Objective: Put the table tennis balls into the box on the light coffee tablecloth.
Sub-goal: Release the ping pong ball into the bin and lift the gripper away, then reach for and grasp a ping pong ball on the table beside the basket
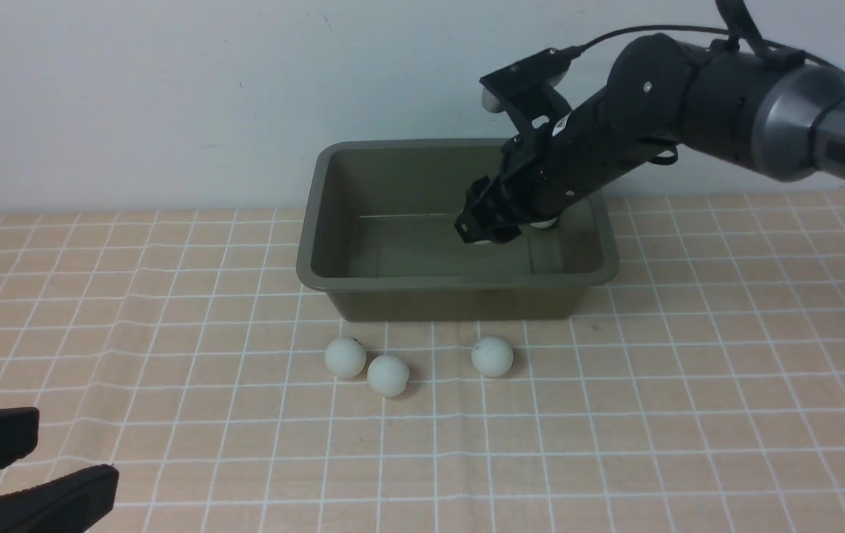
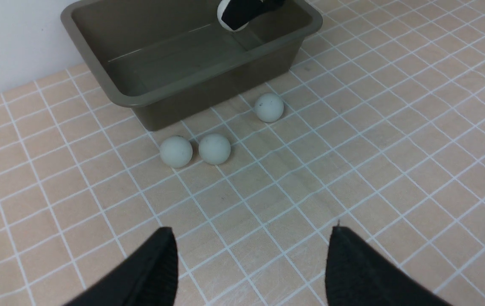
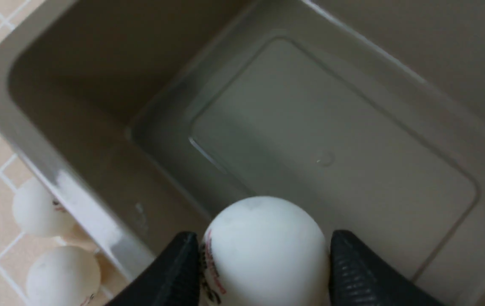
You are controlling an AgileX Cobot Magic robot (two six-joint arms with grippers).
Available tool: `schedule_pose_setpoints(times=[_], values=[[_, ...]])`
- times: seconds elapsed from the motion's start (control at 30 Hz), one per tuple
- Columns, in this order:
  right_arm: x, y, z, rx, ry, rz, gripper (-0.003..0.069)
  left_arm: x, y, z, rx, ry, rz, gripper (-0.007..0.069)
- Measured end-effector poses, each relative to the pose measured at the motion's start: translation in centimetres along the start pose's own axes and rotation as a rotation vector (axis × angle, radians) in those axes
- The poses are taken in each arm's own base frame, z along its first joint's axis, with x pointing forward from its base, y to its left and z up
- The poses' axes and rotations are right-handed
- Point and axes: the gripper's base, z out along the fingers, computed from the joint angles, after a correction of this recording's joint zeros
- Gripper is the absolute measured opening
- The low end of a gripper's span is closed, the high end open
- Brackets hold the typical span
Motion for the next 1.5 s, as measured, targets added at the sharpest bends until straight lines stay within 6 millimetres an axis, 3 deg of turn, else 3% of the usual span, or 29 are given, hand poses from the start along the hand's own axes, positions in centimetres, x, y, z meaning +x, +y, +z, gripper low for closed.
schedule_pose_setpoints(times=[0.17, 0.23, 0.47, 0.63, 0.83, 0.97, 1.23, 1.27, 1.47, 1.5], values=[[-0.4, -0.4, -1.9, 0.045, -0.004, -0.053, 0.041, 0.0, 0.0, 0.0, -0.001, 0.001, 0.001, 0.0392], [-1.1, -0.2, -3.7, 0.065, -0.033, -0.066, 0.0412, 0.0, 0.0, 0.0, -0.004, 0.003, 0.003, 0.0392], [-3.1, 1.4, -13.4, 0.135, -0.152, -0.103, 0.0414, 0.1, 0.1, 0.0, -0.011, 0.008, 0.009, 0.0392], [-3.0, 3.2, -16.6, 0.086, -0.147, -0.093, 0.0414, 0.1, 0.1, 0.0, -0.016, 0.006, 0.012, 0.0392], [-2.7, 6.7, -17.9, 0.011, -0.124, -0.111, 0.0411, -0.2, 0.4, 0.1, -0.035, -0.015, 0.0, 0.0392], [-2.1, 8.1, -17.8, -0.022, -0.095, -0.129, 0.0405, -0.3, 1.6, 1.5, -0.049, 0.067, -0.082, 0.0392], [-2.1, 9.9, -17.5, -0.057, -0.091, -0.16, 0.04, -0.1, 5.1, 7.6, 0.035, 0.291, -0.123, 0.0392], [-2.1, 10.0, -17.6, -0.063, -0.093, -0.159, 0.04, 0.0, 5.7, 9.2, 0.081, 0.326, -0.116, 0.0392], [-2.1, 10.1, -17.7, -0.073, -0.094, -0.155, 0.04, -0.1, 7.7, 14.5, 0.212, 0.277, -0.133, 0.0452], [-2.0, 10.1, -17.7, -0.074, -0.093, -0.154, 0.04, -0.1, 7.8, 14.7, 0.212, 0.274, -0.135, 0.0455]])
